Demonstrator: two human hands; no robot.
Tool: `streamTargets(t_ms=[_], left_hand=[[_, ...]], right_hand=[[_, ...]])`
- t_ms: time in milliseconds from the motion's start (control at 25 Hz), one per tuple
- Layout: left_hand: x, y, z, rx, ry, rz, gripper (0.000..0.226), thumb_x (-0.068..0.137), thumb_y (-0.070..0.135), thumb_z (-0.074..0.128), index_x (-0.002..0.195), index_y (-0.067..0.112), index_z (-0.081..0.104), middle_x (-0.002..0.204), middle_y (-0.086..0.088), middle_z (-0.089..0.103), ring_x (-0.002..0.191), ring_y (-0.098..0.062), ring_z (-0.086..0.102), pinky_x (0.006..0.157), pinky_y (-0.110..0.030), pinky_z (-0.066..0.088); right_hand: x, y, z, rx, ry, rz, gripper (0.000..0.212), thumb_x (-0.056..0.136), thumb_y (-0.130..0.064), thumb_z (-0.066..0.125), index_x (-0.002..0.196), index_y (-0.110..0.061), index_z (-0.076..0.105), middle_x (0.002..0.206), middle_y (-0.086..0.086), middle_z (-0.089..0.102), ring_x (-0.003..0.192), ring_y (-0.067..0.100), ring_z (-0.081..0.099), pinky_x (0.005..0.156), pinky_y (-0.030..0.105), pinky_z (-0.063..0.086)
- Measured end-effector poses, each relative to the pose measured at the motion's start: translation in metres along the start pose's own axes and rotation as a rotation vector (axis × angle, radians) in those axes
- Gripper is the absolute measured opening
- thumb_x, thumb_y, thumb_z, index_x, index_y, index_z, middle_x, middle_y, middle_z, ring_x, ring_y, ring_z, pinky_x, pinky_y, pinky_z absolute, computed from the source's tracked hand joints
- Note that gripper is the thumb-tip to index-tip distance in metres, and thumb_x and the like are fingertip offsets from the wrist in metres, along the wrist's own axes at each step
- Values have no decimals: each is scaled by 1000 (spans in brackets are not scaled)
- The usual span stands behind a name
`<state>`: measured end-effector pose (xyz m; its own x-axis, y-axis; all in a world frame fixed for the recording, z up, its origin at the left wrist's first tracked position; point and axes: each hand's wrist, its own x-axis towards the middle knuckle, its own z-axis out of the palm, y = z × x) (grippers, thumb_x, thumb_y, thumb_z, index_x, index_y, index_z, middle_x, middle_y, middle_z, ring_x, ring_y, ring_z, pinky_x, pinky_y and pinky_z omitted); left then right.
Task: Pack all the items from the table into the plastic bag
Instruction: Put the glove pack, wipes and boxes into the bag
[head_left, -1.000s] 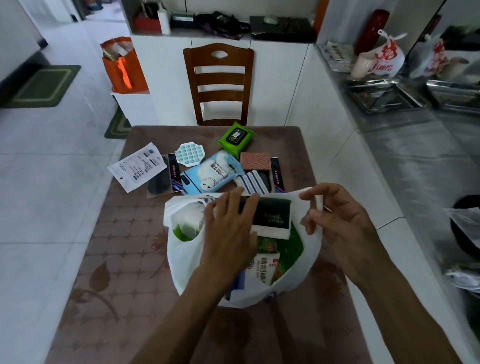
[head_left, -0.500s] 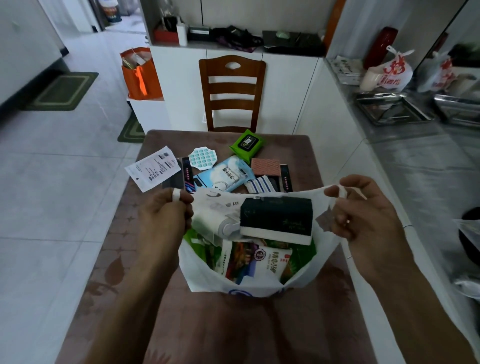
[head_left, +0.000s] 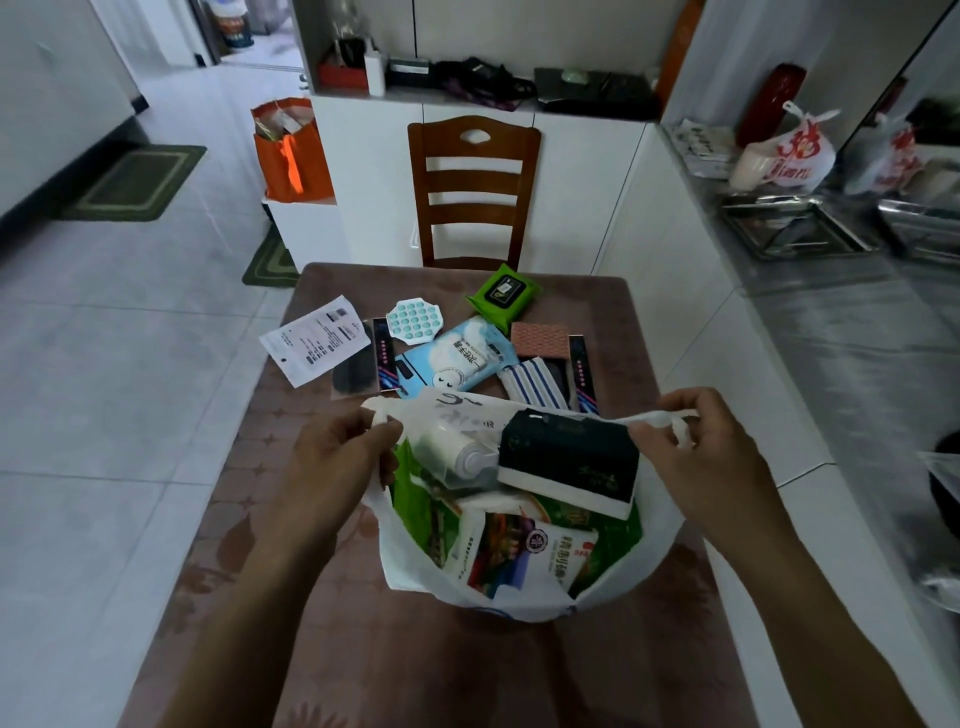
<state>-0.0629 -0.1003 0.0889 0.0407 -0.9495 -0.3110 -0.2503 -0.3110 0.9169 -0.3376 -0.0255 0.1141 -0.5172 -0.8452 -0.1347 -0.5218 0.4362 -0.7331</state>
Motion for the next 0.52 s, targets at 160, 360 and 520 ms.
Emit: streamTargets(t_ms=[160, 360, 520], left_hand=[[-6, -7, -5, 52, 31, 68, 19, 93, 26, 60, 83, 14, 72, 74, -3, 72, 57, -8, 65, 51, -17, 48], [-8, -21, -9, 110, 108, 200, 14, 94, 32, 57, 87, 27, 68, 83, 6, 70, 73, -4, 65, 61, -18, 47], [-9, -34, -29, 94, 52, 305, 12, 93, 26, 58, 86, 32, 64, 85, 10, 67, 79, 1, 63, 63, -14, 50]], right_hand=[[-11, -13, 10, -243, 210, -173, 39, 85, -44, 65, 113, -25, 46, 106, -1, 57, 89, 17, 54, 76, 30, 39], [-25, -32, 34, -138, 313, -498, 36, 84, -35, 65, 113, -17, 53, 115, 2, 55, 103, 12, 45, 83, 30, 38], [-64, -50, 68, -31, 275, -523, 38, 82, -35, 61, 114, -15, 55, 119, 0, 53, 107, 9, 45, 77, 15, 44]])
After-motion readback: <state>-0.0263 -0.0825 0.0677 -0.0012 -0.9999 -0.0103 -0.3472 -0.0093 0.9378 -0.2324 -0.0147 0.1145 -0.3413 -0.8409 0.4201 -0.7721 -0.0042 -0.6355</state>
